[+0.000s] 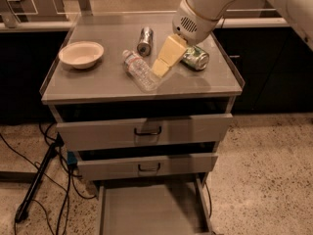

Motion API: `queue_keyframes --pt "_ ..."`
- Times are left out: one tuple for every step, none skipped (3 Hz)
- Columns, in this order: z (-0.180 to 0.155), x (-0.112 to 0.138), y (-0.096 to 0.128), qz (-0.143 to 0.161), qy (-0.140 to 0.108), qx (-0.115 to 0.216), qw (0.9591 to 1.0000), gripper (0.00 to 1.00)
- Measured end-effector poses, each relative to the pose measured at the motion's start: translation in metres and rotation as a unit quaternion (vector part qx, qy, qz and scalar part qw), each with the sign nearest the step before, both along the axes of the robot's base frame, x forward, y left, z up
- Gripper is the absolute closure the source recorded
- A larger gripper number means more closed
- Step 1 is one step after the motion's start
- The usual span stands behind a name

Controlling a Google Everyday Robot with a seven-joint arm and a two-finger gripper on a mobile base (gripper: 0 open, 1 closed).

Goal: Place water bottle into bottom drawer

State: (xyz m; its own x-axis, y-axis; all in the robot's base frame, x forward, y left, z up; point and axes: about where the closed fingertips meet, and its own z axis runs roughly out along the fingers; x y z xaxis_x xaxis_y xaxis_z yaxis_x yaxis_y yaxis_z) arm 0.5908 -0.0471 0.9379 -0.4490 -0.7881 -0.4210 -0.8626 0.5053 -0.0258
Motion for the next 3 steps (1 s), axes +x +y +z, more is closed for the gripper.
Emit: queue_keyframes --pt "-0.0207 0.0075 0.0322 0.024 0.037 0.013 0.9989 0.00" --pt "-0.0208 0.0075 0.0324 0.025 0.037 0.013 0.9989 0.00" --pt "-0.0252 0.0092 0.0418 0.032 0.032 0.015 0.9989 0.00"
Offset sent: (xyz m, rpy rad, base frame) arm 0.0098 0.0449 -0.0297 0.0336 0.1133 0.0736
